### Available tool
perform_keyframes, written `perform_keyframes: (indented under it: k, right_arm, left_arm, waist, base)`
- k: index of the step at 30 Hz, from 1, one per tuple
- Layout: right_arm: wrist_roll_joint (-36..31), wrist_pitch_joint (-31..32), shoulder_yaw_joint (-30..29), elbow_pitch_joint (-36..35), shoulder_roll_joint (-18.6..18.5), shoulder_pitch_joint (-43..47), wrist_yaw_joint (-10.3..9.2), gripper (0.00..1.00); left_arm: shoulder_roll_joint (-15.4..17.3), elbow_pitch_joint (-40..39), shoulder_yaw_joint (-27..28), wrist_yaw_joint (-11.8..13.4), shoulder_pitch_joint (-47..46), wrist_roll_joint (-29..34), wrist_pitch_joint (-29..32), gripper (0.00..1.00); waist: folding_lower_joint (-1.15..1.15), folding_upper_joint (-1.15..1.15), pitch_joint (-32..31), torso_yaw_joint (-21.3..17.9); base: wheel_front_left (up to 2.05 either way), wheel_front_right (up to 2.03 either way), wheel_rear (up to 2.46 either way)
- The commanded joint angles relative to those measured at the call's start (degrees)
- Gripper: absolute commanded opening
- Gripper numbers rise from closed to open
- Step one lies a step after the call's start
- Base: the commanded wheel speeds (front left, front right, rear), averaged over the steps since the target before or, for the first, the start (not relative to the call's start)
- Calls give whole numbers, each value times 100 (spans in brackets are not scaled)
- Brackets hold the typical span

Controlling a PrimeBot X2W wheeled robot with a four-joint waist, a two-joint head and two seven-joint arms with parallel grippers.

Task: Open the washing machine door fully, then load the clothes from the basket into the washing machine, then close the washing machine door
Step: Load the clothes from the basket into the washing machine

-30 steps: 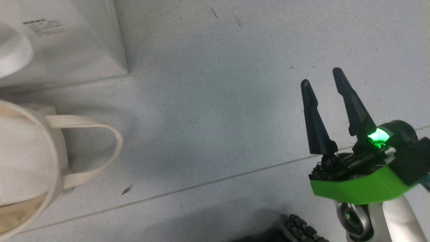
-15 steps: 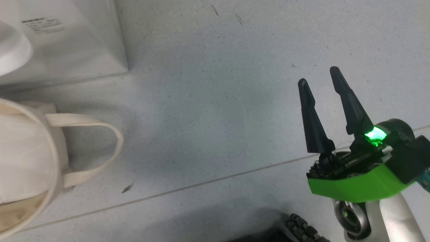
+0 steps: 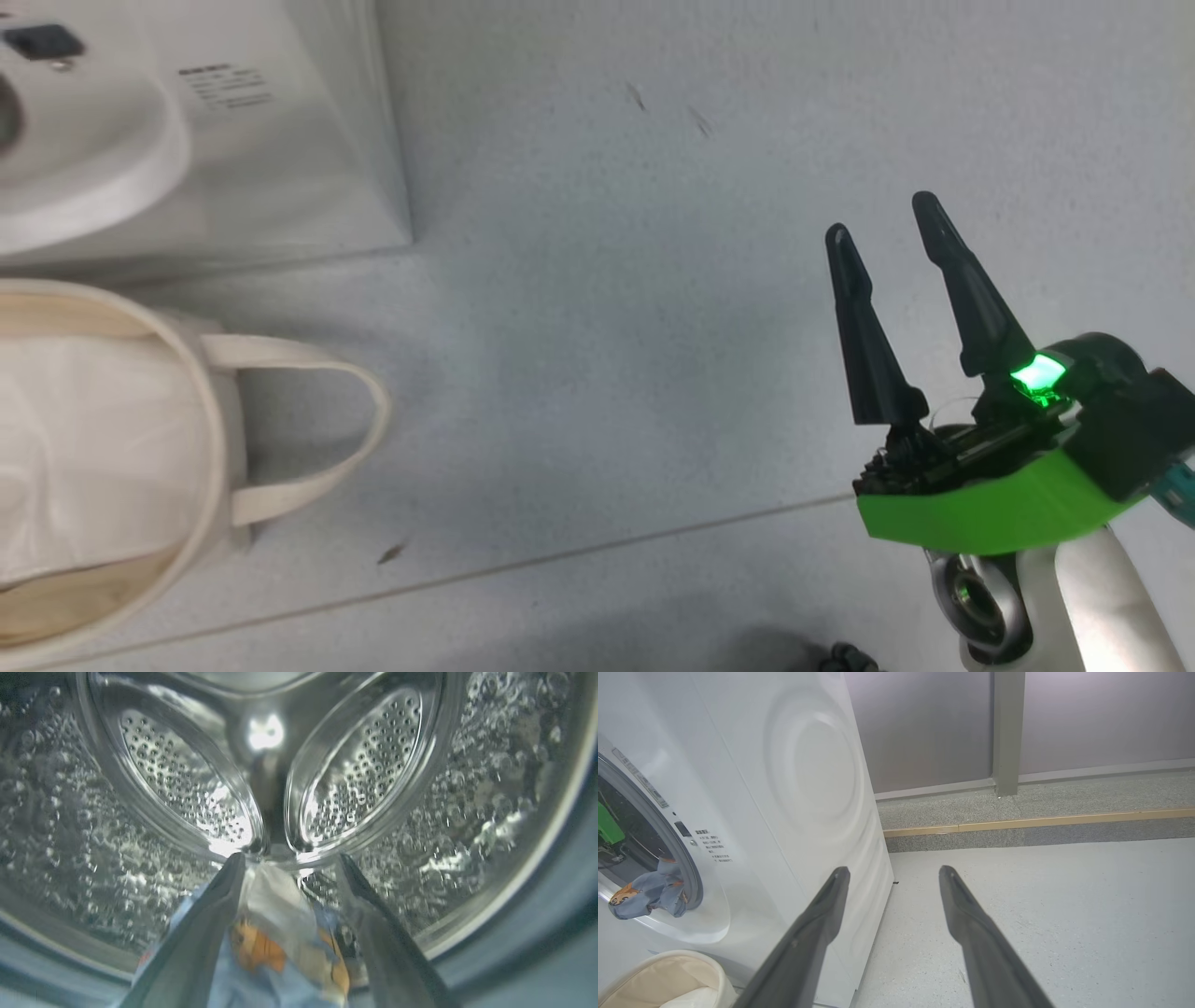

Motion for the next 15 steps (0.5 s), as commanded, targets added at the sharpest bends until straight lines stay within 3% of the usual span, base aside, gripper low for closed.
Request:
perform_keyframes:
  k: [1,8,15]
  right_arm:
    - [27,39,88,-142,-82,24,6,100]
    - [147,176,116,15,-258,77,6,100]
    - [327,257,138,178,-415,188,6,100]
  left_arm:
    - [431,-157,76,9,175,-115,-28,100]
    - [473,-639,-27,9,1022,-338,-28,100]
    - [201,-1170,380,9,2012,127,-28,100]
  waist:
    - [0,-1,-219,103]
    - [0,-1,-796,329]
    - [0,-1,-1423,585]
  base:
    - [0,0,0]
    - [0,0,0]
    - [0,0,0]
